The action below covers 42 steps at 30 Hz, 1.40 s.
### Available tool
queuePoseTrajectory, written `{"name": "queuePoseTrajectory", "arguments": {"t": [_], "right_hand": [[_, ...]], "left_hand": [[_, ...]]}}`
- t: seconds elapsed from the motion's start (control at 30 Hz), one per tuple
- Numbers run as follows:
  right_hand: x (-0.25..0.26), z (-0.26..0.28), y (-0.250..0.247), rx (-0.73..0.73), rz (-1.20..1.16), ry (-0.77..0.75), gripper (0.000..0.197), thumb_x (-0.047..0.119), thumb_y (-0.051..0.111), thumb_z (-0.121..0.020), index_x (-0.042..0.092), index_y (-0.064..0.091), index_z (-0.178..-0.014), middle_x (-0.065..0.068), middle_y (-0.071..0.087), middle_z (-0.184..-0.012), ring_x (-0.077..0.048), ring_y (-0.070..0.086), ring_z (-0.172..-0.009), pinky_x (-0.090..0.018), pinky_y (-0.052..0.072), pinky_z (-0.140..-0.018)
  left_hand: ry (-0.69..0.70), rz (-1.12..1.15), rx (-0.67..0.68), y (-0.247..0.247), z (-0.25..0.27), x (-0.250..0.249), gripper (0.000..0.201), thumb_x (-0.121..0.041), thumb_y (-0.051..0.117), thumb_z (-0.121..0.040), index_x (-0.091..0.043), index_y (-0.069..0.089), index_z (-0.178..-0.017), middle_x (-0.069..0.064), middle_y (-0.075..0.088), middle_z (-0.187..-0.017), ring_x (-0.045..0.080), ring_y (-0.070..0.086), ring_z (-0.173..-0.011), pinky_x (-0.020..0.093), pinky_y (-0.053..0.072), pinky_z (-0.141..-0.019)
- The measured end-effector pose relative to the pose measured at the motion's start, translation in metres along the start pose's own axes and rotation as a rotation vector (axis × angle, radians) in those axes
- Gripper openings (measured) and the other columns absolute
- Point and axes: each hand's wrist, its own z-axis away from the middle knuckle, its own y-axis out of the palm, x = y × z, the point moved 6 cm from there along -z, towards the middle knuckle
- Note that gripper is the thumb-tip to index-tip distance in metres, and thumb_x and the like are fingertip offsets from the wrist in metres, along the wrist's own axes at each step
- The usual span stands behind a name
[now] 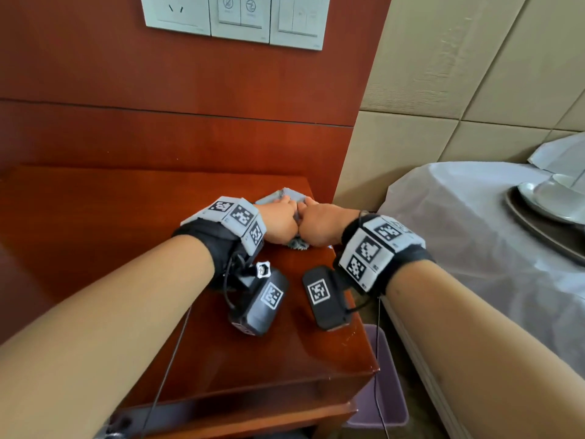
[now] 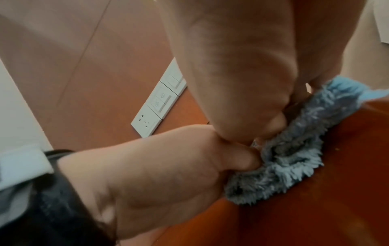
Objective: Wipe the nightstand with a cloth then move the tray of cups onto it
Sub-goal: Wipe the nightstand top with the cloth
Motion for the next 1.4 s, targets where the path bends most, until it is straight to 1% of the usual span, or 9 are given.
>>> {"name": "queuePoseTrajectory", "arguments": {"t": [0.23, 0.37, 0.57, 0.67, 0.9, 1.0, 1.1, 1.27, 1.4], "right_hand": [[-0.028, -0.025, -0.011, 0.004, -0.277, 0.102, 0.048, 0.001, 0.031, -0.1, -0.002, 0.026, -0.148, -0.019, 0.027, -0.155, -0.028, 0.031, -0.14, -0.021, 0.02, -0.099], [-0.043, -0.045, -0.015, 0.006, -0.421, 0.138, 0.047, 0.004, 0.027, -0.102, 0.001, 0.024, -0.149, -0.019, 0.027, -0.155, -0.027, 0.034, -0.139, -0.027, 0.028, -0.105], [-0.055, -0.066, -0.014, 0.006, -0.411, 0.136, 0.049, 0.007, 0.026, -0.103, 0.0, 0.019, -0.15, -0.018, 0.022, -0.157, -0.029, 0.02, -0.145, -0.034, 0.024, -0.115], [-0.058, -0.063, -0.016, -0.027, -0.476, 0.177, 0.044, 0.015, 0.028, -0.103, 0.004, 0.035, -0.145, -0.016, 0.038, -0.15, -0.03, 0.041, -0.135, -0.036, 0.036, -0.109], [-0.041, -0.014, -0.009, -0.104, -0.616, 0.196, 0.046, 0.021, 0.028, -0.104, 0.009, 0.03, -0.148, -0.012, 0.034, -0.153, -0.027, 0.037, -0.137, -0.032, 0.032, -0.106], [-0.025, 0.021, -0.003, -0.132, -0.675, 0.173, 0.045, 0.02, 0.031, -0.103, 0.012, 0.031, -0.148, -0.008, 0.03, -0.156, -0.026, 0.034, -0.14, -0.031, 0.028, -0.11], [-0.007, 0.061, 0.003, -0.143, -0.732, 0.183, 0.048, 0.022, 0.034, -0.102, 0.013, 0.031, -0.149, -0.004, 0.032, -0.155, -0.026, 0.036, -0.138, -0.031, 0.028, -0.109], [0.016, 0.124, 0.014, -0.187, -0.883, 0.221, 0.045, 0.021, 0.048, -0.093, 0.028, 0.051, -0.137, -0.007, 0.057, -0.136, -0.027, 0.053, -0.122, -0.032, 0.041, -0.1], [0.029, 0.154, 0.024, -0.266, -1.046, 0.251, 0.047, 0.017, 0.059, -0.082, 0.031, 0.061, -0.127, 0.006, 0.056, -0.136, -0.016, 0.05, -0.124, -0.023, 0.037, -0.098]], "left_hand": [[-0.045, -0.027, -0.036, -0.018, -0.042, 0.01, 0.053, -0.009, 0.033, -0.102, 0.001, 0.018, -0.151, 0.019, 0.009, -0.16, 0.03, 0.012, -0.149, 0.035, 0.016, -0.118], [-0.059, -0.029, -0.003, -0.022, -0.064, 0.014, 0.056, -0.007, 0.035, -0.1, -0.002, 0.014, -0.151, 0.018, -0.001, -0.161, 0.03, 0.006, -0.15, 0.04, 0.019, -0.119], [-0.097, 0.012, -0.049, -0.026, -0.084, 0.024, 0.051, -0.005, 0.04, -0.095, 0.003, 0.027, -0.144, 0.021, 0.014, -0.156, 0.031, 0.012, -0.147, 0.042, 0.018, -0.119], [-0.106, 0.017, -0.065, -0.028, -0.082, 0.02, 0.05, -0.007, 0.037, -0.099, 0.005, 0.024, -0.146, 0.02, 0.01, -0.159, 0.03, 0.011, -0.149, 0.04, 0.018, -0.119], [-0.01, -0.022, -0.086, -0.014, -0.039, 0.006, 0.041, -0.011, 0.04, -0.098, -0.001, 0.041, -0.138, 0.015, 0.036, -0.149, 0.03, 0.035, -0.138, 0.035, 0.032, -0.111], [0.093, -0.097, -0.112, -0.009, 0.002, -0.011, 0.031, -0.021, 0.039, -0.101, -0.008, 0.059, -0.121, 0.012, 0.059, -0.128, 0.03, 0.054, -0.118, 0.03, 0.04, -0.083], [0.102, -0.144, -0.122, 0.0, 0.039, -0.019, 0.037, -0.036, 0.046, -0.095, -0.012, 0.064, -0.118, 0.01, 0.066, -0.117, 0.029, 0.06, -0.106, 0.026, 0.035, -0.071], [0.155, -0.152, -0.164, 0.017, 0.096, -0.038, 0.044, -0.054, 0.059, -0.083, -0.02, 0.068, -0.109, 0.005, 0.067, -0.11, 0.025, 0.06, -0.106, 0.026, 0.04, -0.077], [0.126, -0.039, -0.165, 0.036, 0.122, -0.04, 0.05, -0.062, 0.067, -0.072, -0.029, 0.059, -0.108, 0.001, 0.048, -0.107, 0.025, 0.053, -0.099, 0.029, 0.038, -0.08]]}}
